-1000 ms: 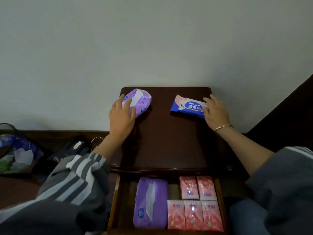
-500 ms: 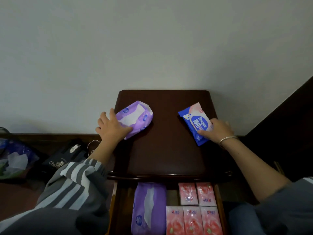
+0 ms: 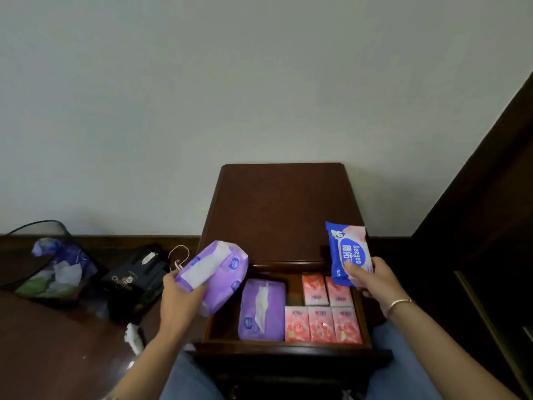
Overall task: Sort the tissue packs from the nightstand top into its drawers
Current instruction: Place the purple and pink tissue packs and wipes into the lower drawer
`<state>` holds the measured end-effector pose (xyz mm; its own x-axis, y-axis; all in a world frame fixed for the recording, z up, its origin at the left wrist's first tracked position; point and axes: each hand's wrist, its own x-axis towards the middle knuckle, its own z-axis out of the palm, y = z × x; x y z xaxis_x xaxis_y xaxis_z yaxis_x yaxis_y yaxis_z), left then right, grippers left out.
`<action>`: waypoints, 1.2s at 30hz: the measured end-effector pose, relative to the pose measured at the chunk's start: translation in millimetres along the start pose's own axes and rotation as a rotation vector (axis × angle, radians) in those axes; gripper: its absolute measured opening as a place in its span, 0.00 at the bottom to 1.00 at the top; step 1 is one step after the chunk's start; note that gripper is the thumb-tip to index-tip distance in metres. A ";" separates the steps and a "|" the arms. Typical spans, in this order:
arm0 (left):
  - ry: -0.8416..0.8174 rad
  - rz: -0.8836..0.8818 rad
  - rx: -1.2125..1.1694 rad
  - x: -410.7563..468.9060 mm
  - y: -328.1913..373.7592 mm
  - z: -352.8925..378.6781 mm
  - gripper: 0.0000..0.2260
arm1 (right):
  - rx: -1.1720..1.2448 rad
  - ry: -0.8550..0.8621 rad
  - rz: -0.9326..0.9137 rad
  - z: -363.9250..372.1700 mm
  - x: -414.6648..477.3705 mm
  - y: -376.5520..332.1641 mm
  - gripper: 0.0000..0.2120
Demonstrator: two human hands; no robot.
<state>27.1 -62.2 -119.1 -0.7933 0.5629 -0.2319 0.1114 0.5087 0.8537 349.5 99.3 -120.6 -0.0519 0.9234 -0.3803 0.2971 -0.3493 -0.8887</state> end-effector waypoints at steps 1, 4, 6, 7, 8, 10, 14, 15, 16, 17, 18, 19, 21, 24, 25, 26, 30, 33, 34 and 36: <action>-0.016 -0.024 -0.030 -16.5 -8.5 -4.0 0.30 | 0.026 -0.035 0.022 -4.5 -12.3 2.7 0.13; -0.095 -0.069 -0.074 -57.1 -27.0 -2.7 0.32 | 0.047 -0.115 0.054 -15.7 -42.8 12.6 0.13; -0.128 -0.064 -0.038 -72.5 -35.4 9.3 0.30 | 0.025 -0.174 0.078 -19.8 -57.2 21.0 0.12; -0.121 -0.065 0.010 -76.1 -37.1 17.4 0.29 | 0.008 -0.195 0.095 -20.2 -62.4 24.8 0.11; -0.110 -0.077 0.054 -80.1 -35.2 26.2 0.28 | -0.017 -0.209 0.115 -20.6 -67.6 28.3 0.11; -0.106 -0.149 0.096 -83.7 -23.9 45.1 0.30 | -0.072 -0.230 0.160 -17.9 -73.0 34.5 0.11; -0.197 -0.236 0.151 -84.9 -7.7 76.3 0.37 | -0.129 -0.232 0.184 -13.5 -79.9 44.3 0.13; -0.230 -0.246 0.210 -84.4 -7.7 80.4 0.37 | -0.136 -0.228 0.188 -12.6 -80.6 45.4 0.13; -0.253 -0.240 0.291 -84.2 -8.9 82.3 0.35 | -0.141 -0.223 0.193 -11.5 -80.9 46.2 0.13; -0.256 -0.208 0.395 -83.7 -11.6 82.3 0.34 | -0.144 -0.218 0.197 -10.1 -80.9 46.9 0.12; -0.233 -0.148 0.521 -83.4 -15.1 81.5 0.33 | -0.146 -0.215 0.196 -8.7 -80.5 47.8 0.11; -0.197 -0.061 0.656 -83.3 -18.3 80.5 0.33 | -0.147 -0.216 0.190 -7.4 -80.2 48.5 0.11; -0.142 0.196 0.846 -80.8 -24.1 79.7 0.31 | -0.143 -0.229 0.181 -5.3 -79.4 49.2 0.10; -0.315 0.592 0.939 -67.6 -28.4 86.3 0.27 | -0.124 -0.256 0.190 -2.7 -75.8 49.5 0.11; -0.424 0.683 0.970 -61.8 -29.6 89.7 0.27 | -0.116 -0.267 0.195 -1.9 -74.2 49.5 0.11; -0.541 0.740 1.004 -55.6 -31.4 94.1 0.26 | -0.110 -0.277 0.200 -0.5 -72.1 49.8 0.10; -0.874 0.571 1.165 -30.4 -41.2 109.7 0.24 | -0.058 -0.316 0.230 9.5 -64.1 49.4 0.07; -0.975 0.456 1.265 -15.8 -44.2 114.4 0.24 | -0.056 -0.331 0.247 28.1 -56.0 46.8 0.07; -0.992 0.448 1.295 -12.6 -44.9 114.1 0.23 | -0.075 -0.327 0.253 36.7 -52.4 46.5 0.09; -0.983 0.409 1.299 -6.3 -47.8 111.0 0.23 | -0.090 -0.319 0.262 54.6 -46.6 44.5 0.11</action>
<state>93.2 -17.7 -210.2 0.0045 0.6948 -0.7192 0.9859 0.1175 0.1196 313.1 32.1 -156.4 -0.2516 0.7049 -0.6632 0.4208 -0.5374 -0.7309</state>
